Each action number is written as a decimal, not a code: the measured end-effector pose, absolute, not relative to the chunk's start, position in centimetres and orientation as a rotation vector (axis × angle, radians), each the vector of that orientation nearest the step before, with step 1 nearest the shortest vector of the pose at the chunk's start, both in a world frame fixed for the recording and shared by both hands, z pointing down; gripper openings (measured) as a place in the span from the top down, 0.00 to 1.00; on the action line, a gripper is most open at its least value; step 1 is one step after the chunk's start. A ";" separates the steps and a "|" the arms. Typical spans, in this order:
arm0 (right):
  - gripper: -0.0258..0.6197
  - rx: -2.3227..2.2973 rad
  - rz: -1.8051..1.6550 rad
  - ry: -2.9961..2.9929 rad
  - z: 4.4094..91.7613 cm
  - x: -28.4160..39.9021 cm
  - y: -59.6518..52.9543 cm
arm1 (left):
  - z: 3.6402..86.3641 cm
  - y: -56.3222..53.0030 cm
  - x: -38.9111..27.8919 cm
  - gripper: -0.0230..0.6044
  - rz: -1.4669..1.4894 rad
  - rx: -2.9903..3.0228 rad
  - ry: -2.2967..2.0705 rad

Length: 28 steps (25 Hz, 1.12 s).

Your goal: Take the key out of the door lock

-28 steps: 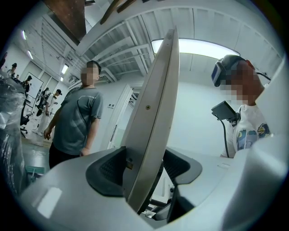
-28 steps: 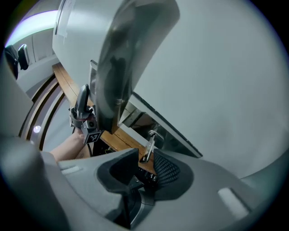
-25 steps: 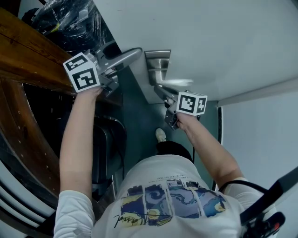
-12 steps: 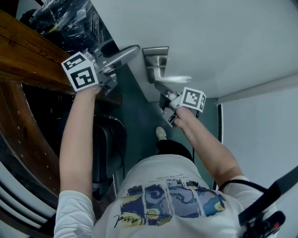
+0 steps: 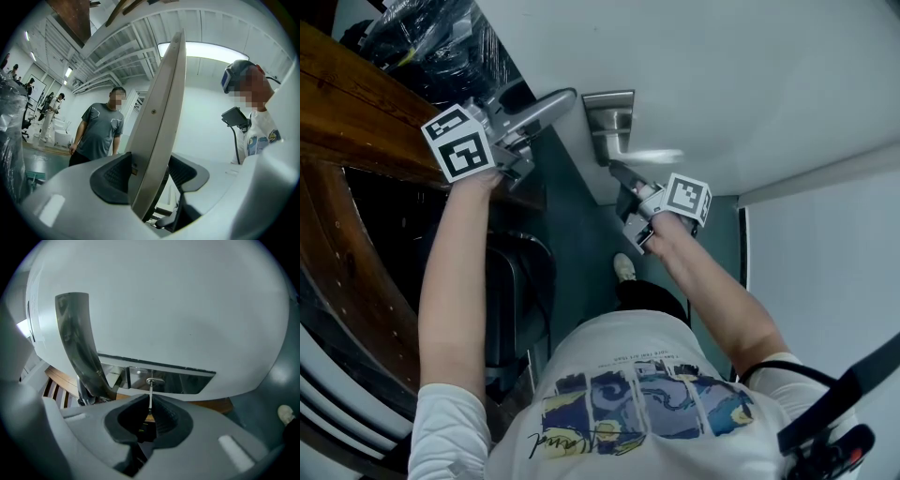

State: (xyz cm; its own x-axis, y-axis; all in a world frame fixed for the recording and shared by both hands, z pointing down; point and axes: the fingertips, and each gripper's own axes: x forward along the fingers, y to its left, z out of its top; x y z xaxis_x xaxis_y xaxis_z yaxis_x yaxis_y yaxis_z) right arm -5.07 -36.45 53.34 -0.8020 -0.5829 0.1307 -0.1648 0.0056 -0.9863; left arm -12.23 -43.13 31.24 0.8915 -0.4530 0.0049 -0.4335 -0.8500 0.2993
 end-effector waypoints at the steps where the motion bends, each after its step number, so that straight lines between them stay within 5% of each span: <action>1: 0.92 -0.764 -1.856 1.972 53.3 -5.1 -36.5 | 31.2 -43.1 -12.2 0.56 -0.094 2.765 -0.664; 28: 0.92 -0.783 -1.875 2.080 53.3 -2.9 -26.8 | 31.4 -40.9 -14.8 0.66 -0.100 2.754 -0.871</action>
State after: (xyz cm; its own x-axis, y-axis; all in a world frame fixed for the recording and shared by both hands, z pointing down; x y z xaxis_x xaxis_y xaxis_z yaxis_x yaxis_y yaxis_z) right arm -2.90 -26.76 53.31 -0.8298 -0.5293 0.1768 -0.2304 0.0364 -0.9724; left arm -14.82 -40.87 31.38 0.8188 -0.5739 0.0102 -0.5568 -0.7898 0.2574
